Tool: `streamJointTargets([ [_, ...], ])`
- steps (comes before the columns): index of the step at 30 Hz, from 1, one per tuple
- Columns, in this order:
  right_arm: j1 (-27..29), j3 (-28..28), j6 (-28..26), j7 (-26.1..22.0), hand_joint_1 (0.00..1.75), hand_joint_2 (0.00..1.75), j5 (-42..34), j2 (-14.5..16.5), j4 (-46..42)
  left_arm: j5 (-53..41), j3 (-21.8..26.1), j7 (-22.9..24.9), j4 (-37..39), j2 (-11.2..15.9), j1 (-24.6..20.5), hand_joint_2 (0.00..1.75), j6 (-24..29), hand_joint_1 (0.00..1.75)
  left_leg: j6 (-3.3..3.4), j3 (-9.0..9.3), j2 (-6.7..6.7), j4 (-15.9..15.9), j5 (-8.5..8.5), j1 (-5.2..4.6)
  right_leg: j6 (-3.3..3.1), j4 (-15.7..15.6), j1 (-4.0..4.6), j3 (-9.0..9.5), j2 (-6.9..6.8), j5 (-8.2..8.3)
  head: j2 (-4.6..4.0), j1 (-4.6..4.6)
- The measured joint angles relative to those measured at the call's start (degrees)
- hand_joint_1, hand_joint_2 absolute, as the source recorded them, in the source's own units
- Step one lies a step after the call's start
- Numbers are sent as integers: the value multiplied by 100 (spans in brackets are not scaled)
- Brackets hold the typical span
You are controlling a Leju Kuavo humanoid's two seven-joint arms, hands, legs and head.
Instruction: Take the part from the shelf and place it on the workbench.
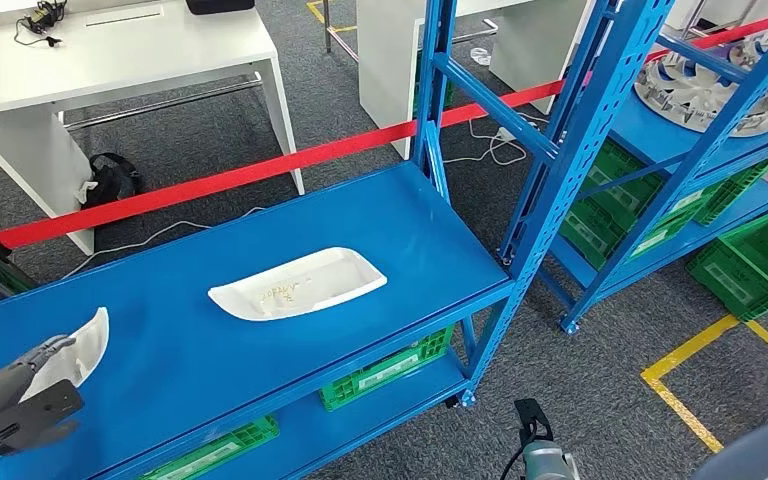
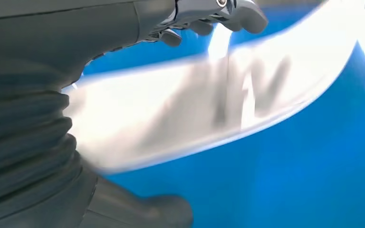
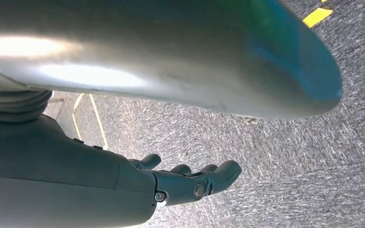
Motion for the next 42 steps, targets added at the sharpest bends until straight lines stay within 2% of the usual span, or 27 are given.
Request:
streamJointTargets([
  [3, 0, -16, -3, -3, 0, 0, 35, 1, 0, -214, -213, 318, -16, -43, -69, 175, 670, 0, 0, 0, 1, 0, 0, -1, 0, 0, -1, 3, 1, 1, 0, 0],
  [6, 2, -26, 11, -8, 0, 0, 78, 1, 0, -369, -372, 490, -21, -50, -87, 175, 1019, 0, 0, 0, 1, 0, 0, -1, 1, 0, -1, 2, 2, 1, 0, -1],
  [16, 1, -28, 33, -8, 0, 0, 93, 1, 0, -444, -618, 593, -21, -50, -94, 175, 1146, 0, 0, 0, 1, 0, 0, 0, 0, 0, 1, 2, 1, 0, 0, -1],
  [17, 1, -28, 33, -8, 0, 0, 93, 1, 0, -445, -628, 596, -21, -50, -94, 175, 1146, 5, 0, 0, 1, 0, 0, 0, 0, 0, 1, 2, 1, 0, 0, -1],
  [19, 1, -28, 33, -8, 0, 0, 94, 1, 0, -447, -646, 602, -21, -50, -94, 175, 1146, 52, 0, 0, 1, 0, 0, 0, 0, 0, 0, 3, 1, 0, 0, -1],
  [21, 1, -28, 34, -8, 0, 0, 95, 1, 0, -489, -669, 645, -21, -50, -97, 175, 1158, 125, 0, 0, 1, 0, 0, 0, 0, 0, 0, 3, 1, 0, 0, -1],
  [23, 1, -28, 35, -9, 0, 0, 97, 1, 0, -589, -695, 757, -19, -50, -108, 175, 1216, 157, 0, 0, 1, 0, 0, 0, 0, 0, 0, 2, 1, 0, 0, -1],
  [27, -1, -30, 36, -9, 0, 0, 102, 1, 0, -816, -783, 1012, 5, -62, -184, 175, 1357, 163, 0, 0, 1, 0, 0, 0, 1, 0, 0, 3, 1, 1, 0, -1],
  [35, -4, -68, 49, -9, 0, 0, 112, 3, 0, -976, -868, 1115, 70, -115, -303, 175, 1351, 169, 0, 0, 0, 0, 0, 0, 0, 0, 0, 3, 1, 1, 0, 0],
  [42, -5, -104, 53, -9, 0, 0, 145, 3, 0, -1062, -891, 1212, 134, -172, -376, 175, 1250, 162, 0, 1, 1, 0, 0, 0, 1, 0, 0, 4, 1, 0, 0, 0],
])
